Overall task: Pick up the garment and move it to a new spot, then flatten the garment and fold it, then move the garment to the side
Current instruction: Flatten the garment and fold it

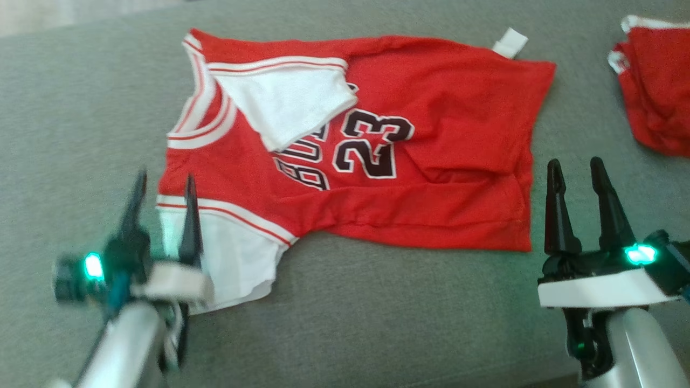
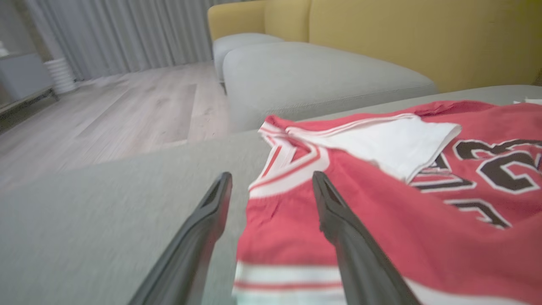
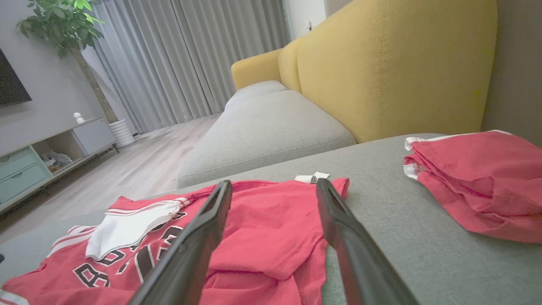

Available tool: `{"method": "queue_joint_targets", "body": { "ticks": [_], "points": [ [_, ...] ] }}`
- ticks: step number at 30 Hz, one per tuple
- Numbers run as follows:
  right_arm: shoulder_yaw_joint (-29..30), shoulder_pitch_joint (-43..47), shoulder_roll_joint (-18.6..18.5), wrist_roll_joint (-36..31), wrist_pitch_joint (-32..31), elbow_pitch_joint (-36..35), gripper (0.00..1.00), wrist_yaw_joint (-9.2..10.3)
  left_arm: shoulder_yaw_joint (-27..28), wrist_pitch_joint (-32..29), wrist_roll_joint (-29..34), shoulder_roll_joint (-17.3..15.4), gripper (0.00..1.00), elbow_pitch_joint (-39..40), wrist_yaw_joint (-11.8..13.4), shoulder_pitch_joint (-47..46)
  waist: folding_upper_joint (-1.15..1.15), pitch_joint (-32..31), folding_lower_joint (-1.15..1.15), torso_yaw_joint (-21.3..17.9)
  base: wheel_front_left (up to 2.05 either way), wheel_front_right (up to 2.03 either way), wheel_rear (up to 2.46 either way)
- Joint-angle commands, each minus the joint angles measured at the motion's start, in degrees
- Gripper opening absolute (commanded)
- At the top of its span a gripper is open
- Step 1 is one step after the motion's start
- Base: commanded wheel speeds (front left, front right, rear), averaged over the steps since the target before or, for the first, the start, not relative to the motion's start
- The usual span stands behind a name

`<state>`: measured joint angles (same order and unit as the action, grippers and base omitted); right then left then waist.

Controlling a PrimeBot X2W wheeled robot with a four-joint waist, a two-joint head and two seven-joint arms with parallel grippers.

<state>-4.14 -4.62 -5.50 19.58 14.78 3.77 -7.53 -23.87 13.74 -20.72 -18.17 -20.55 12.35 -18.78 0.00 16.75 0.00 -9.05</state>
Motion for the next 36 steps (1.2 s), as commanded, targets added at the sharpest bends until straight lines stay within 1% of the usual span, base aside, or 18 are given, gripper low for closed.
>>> {"method": "queue_joint_targets", "body": {
  "ticks": [1,3,7,11,14,17,21,23,24,25,26,27,32,36],
  "points": [
    [-1.16,0.6,-0.38,-0.26,0.22,-1.69,1.0,0.04,2.71,0.63,-1.1,-0.47,1.0,2.41,1.03,-0.13,0.0,-1.49,0.0,1.57,0.0,0.0,0.0],
    [-1.0,0.89,-0.54,-0.3,0.22,-1.68,1.0,0.04,3.06,0.76,-1.87,0.85,1.0,3.92,2.88,3.97,0.0,-2.02,0.0,2.34,0.0,0.0,0.0],
    [-0.71,1.66,-1.03,-0.43,0.22,-1.84,1.0,0.04,2.21,0.87,-2.79,3.3,1.0,6.39,4.77,10.15,0.0,-2.57,0.0,3.56,0.0,0.0,0.0],
    [-0.31,2.31,-1.43,-0.48,0.22,-1.92,1.0,0.04,1.69,0.64,-2.79,4.58,1.0,6.41,7.24,13.98,0.0,-3.02,0.0,4.29,0.0,0.0,0.0],
    [-0.3,2.6,-1.55,-0.54,0.22,-1.98,1.0,0.04,1.21,0.14,-2.77,5.32,1.0,5.36,8.62,15.89,0.0,-3.1,0.0,4.52,0.0,0.0,0.0],
    [-0.42,2.8,-1.67,-0.5,0.22,-1.95,1.0,0.04,1.19,0.13,-3.27,5.99,1.0,4.36,9.11,16.77,0.0,-3.19,0.0,4.71,0.0,0.0,0.0],
    [-0.48,2.83,-1.82,-0.42,0.22,-1.89,1.0,0.04,-0.09,-0.48,-3.63,6.79,1.0,3.73,8.4,17.3,0.0,-3.09,0.0,4.81,0.0,0.0,0.0],
    [-0.51,2.77,-1.87,-0.43,0.22,-1.86,1.0,0.04,-0.37,-0.81,-3.71,6.99,1.0,3.37,8.45,17.29,0.0,-2.97,0.0,4.77,0.0,0.0,0.0],
    [-0.54,2.76,-1.89,-0.42,0.22,-1.84,1.0,0.04,-0.48,-1.08,-3.74,7.04,0.85,3.19,8.54,17.24,0.0,-2.92,0.0,4.73,0.0,0.0,0.0],
    [-0.55,2.75,-1.94,-0.41,0.22,-1.79,1.0,0.04,-0.49,-1.3,-3.93,7.14,0.48,3.07,8.52,17.22,0.0,-2.87,0.0,4.69,0.0,0.0,0.0],
    [-0.54,2.77,-2.02,-0.38,0.22,-1.7,1.0,0.04,-0.64,-1.53,-4.05,7.16,0.3,2.99,8.35,17.19,0.0,-2.83,0.0,4.65,0.0,0.0,0.0],
    [-0.45,2.83,-2.08,-0.35,0.22,-1.57,1.0,0.04,-0.8,-1.61,-4.32,7.28,0.0,3.05,7.98,17.19,0.0,-2.8,0.0,4.61,0.0,0.0,0.0],
    [1.15,4.88,-2.51,0.01,0.22,0.36,1.0,0.04,-1.05,-0.69,-4.66,7.49,0.0,4.99,6.54,16.69,0.0,-2.97,0.0,4.88,0.0,0.0,0.0],
    [0.67,7.67,-4.55,0.5,0.22,4.81,1.0,0.04,-0.13,0.37,-3.84,6.88,0.0,8.51,6.38,15.73,0.0,-3.0,0.0,5.38,0.0,0.0,0.0]
  ]
}}
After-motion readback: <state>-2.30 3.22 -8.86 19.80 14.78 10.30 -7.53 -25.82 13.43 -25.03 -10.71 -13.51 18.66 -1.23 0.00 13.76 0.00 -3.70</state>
